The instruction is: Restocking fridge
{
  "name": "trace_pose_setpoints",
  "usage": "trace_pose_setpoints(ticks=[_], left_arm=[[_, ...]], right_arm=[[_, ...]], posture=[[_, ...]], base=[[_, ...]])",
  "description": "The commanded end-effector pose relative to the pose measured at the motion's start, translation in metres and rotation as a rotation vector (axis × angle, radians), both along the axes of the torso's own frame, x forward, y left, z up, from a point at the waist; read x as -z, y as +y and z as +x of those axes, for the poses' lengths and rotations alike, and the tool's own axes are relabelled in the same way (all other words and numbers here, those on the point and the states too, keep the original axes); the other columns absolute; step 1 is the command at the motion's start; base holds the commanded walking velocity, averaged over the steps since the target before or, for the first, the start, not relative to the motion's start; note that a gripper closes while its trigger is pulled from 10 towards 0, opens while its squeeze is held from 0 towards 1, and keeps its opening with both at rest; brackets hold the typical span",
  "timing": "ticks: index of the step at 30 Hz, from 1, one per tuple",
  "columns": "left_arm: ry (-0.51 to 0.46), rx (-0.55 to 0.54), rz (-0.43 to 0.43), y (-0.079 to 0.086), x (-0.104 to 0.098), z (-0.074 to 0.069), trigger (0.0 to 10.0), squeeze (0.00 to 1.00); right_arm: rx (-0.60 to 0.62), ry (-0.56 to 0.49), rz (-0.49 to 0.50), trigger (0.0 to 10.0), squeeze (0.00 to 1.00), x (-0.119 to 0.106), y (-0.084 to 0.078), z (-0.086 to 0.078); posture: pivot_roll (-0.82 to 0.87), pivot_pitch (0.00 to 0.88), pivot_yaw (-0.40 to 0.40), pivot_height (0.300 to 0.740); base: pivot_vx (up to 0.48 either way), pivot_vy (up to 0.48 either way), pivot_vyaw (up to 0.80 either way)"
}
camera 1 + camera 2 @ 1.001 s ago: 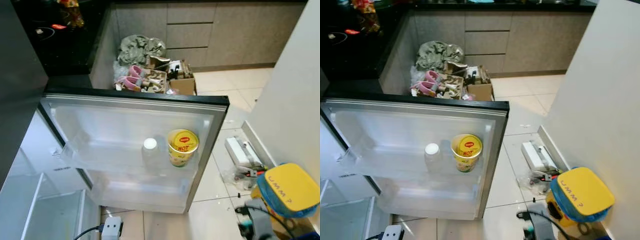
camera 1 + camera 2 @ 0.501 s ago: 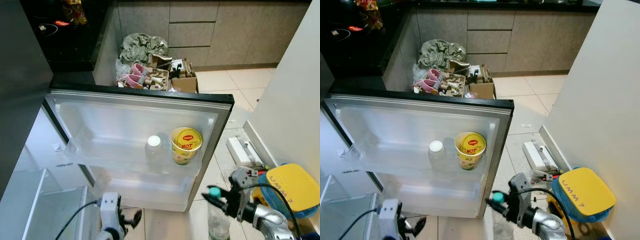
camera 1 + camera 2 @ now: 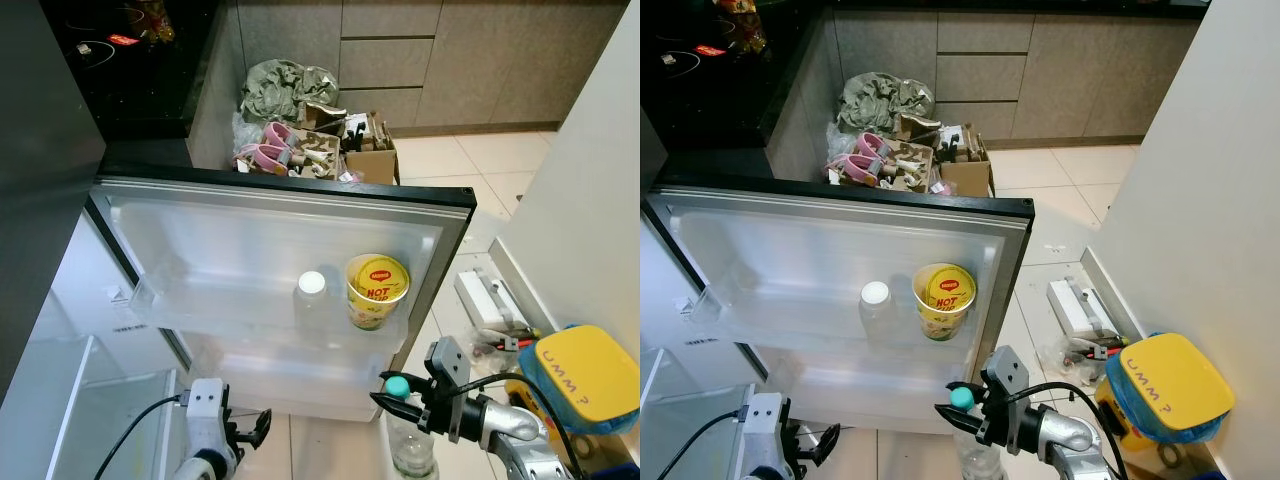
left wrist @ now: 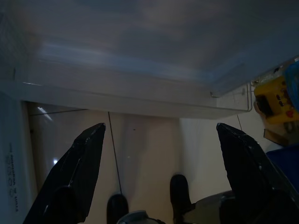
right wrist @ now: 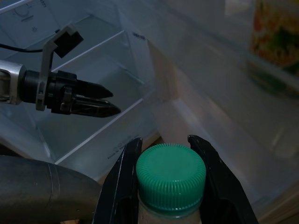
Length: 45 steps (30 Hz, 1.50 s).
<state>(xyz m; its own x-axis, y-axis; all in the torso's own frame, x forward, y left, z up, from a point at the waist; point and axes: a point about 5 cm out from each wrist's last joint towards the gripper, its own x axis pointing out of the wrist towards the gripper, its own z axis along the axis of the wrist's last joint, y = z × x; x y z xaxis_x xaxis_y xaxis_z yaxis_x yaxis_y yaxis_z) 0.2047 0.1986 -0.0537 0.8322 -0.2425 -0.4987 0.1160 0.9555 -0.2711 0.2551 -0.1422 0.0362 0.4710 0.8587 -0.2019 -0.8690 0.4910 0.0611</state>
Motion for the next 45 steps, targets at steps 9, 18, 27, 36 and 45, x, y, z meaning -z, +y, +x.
trace_pose_setpoints(ticks=[9,18,27,36,45], left_arm=[[0.045,-0.018,0.001,0.001,0.008,-0.013,10.0,0.0],[0.043,-0.016,0.002,0.0,0.008,-0.013,10.0,0.0],[0.024,-0.008,-0.004,-0.002,0.006,-0.01,10.0,0.0],[0.008,-0.003,-0.004,-0.001,0.004,-0.007,10.0,0.0],[-0.028,0.01,-0.013,-0.004,-0.001,-0.001,10.0,0.0]], right_arm=[[-0.034,-0.05,-0.002,10.0,0.0,-0.015,0.017,0.003],[-0.026,-0.022,-0.002,10.0,0.0,-0.016,0.019,0.002],[-0.031,-0.021,0.004,10.0,0.0,-0.02,0.021,0.001],[-0.035,-0.06,0.021,10.0,0.0,-0.034,0.024,0.006],[-0.043,-0.104,0.041,10.0,0.0,-0.047,0.028,0.01]], posture=[[-0.05,0.094,-0.031,0.735],[-0.05,0.096,-0.033,0.706],[-0.05,0.095,-0.034,0.677],[-0.05,0.091,-0.034,0.642],[-0.05,0.098,-0.033,0.603]], base=[[0.0,0.0,0.0],[0.0,0.0,0.0],[0.0,0.0,0.0],[0.0,0.0,0.0],[0.0,0.0,0.0]])
